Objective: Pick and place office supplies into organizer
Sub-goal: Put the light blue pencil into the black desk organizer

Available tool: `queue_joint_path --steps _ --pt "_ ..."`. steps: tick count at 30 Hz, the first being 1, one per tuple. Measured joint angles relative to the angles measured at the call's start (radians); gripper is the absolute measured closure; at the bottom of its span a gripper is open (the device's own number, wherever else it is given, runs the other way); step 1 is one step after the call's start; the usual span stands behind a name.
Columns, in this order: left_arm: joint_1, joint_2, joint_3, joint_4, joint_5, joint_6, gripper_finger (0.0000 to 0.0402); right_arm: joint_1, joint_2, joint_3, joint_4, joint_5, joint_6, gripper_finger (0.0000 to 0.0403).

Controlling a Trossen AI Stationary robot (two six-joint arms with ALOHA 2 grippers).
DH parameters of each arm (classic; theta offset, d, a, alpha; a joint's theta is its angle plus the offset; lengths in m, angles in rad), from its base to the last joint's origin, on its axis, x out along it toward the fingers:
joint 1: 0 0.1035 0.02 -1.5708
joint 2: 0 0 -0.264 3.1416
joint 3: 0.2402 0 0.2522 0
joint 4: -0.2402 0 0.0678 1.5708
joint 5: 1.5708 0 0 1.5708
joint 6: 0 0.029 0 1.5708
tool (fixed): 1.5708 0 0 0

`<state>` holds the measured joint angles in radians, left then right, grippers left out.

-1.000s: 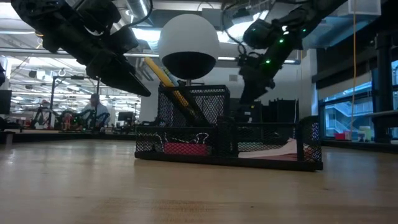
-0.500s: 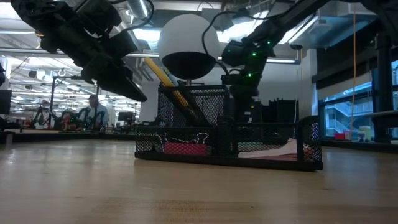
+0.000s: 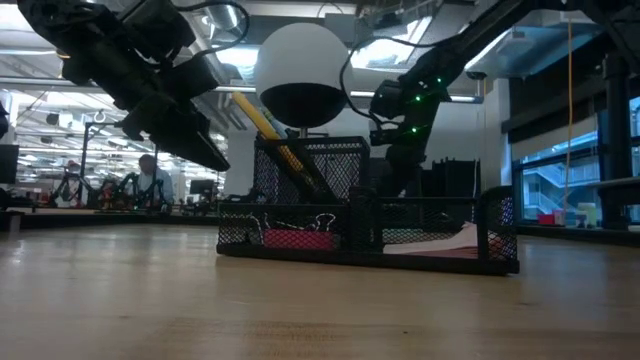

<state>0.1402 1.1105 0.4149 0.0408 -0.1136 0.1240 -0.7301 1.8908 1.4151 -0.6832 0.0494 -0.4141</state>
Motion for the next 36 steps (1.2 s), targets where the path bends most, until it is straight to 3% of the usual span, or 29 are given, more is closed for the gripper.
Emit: queue_joint_path --steps 10,17,36 --pt "0.000 0.000 0.000 -0.023 0.000 -0.025 0.0279 -0.013 0.005 -0.002 0.005 -0.004 -0.096 0.0238" --pt "0.000 0.000 0.000 -0.023 0.000 -0.025 0.0279 -0.013 0.077 -0.002 -0.020 -0.036 -0.217 0.0238" --pt "0.000 0.000 0.000 -0.023 0.000 -0.024 0.0279 -0.038 0.184 -0.001 0.036 -0.040 -0.270 0.0238"
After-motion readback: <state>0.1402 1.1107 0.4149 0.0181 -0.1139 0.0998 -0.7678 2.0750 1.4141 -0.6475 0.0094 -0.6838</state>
